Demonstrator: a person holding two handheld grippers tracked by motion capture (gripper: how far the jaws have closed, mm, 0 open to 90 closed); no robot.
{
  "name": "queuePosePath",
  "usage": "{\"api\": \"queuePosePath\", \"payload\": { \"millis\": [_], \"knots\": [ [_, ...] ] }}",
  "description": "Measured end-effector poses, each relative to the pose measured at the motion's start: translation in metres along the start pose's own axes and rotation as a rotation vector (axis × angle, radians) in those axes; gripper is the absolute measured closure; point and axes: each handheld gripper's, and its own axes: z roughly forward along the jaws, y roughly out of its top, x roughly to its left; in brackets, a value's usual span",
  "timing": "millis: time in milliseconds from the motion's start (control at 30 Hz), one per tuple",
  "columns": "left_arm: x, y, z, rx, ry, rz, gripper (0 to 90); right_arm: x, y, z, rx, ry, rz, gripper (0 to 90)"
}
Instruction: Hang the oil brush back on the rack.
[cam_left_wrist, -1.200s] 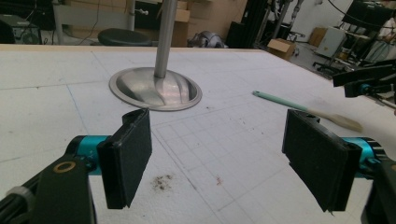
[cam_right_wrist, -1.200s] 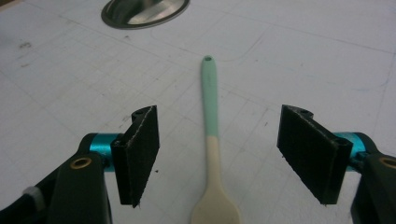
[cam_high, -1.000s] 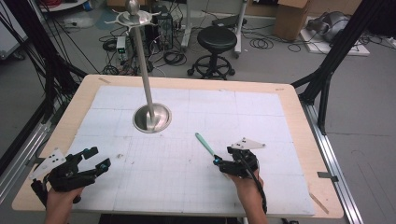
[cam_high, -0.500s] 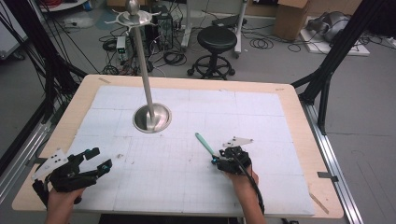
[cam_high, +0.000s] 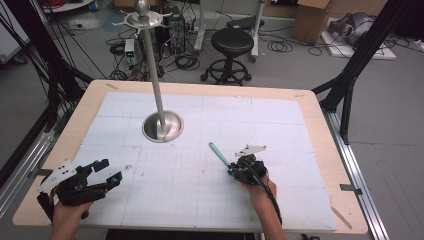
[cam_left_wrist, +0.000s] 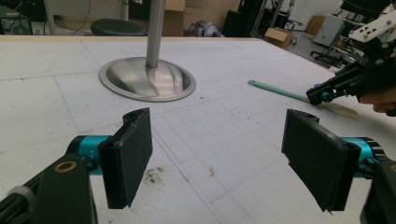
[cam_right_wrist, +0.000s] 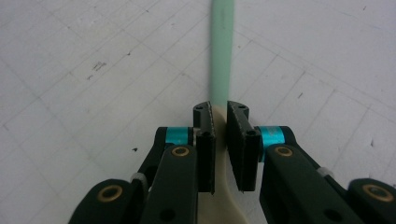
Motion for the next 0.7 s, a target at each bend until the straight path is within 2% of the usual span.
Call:
{"api": "queuePosePath", "payload": {
  "millis": [100, 233, 467, 533, 567, 600, 633, 667, 700],
  "knots": [
    [0.000, 0.000, 0.001, 0.005, -0.002, 0.001, 25.1, 0.001, 0.000, 0.000, -0.002, -0.001, -0.012, 83.0],
    [0.000, -0.001, 0.002, 0.014, -0.005, 0.006, 25.2, 0.000, -0.001, -0.001, -0.008, 0.005, 0.000, 83.2],
    [0.000, -0.001, 0.002, 0.016, -0.002, 0.008, 25.2, -0.004, -0.003, -0.009, -0.051, 0.066, 0.044, 83.4],
    [-0.001, -0.001, 0.002, 0.014, 0.000, 0.006, 25.2, -0.004, -0.003, -0.011, -0.058, 0.072, 0.044, 83.4],
    [-0.001, 0.000, 0.003, 0.010, -0.013, -0.003, 25.2, -0.003, -0.004, -0.015, -0.094, 0.111, 0.056, 83.3],
    [-0.001, 0.000, 0.003, 0.010, -0.013, -0.003, 25.2, -0.002, -0.003, -0.017, -0.110, 0.131, 0.061, 83.3],
    [-0.002, 0.000, 0.004, 0.004, -0.034, -0.012, 25.3, -0.001, -0.003, -0.019, -0.127, 0.152, 0.055, 83.3],
    [-0.002, 0.000, 0.004, 0.004, -0.034, -0.012, 25.3, -0.001, -0.003, -0.019, -0.127, 0.152, 0.055, 83.3],
    [-0.003, 0.001, 0.006, -0.001, -0.069, -0.020, 25.3, 0.003, -0.003, -0.022, -0.153, 0.187, 0.043, 83.2]
  ]
}}
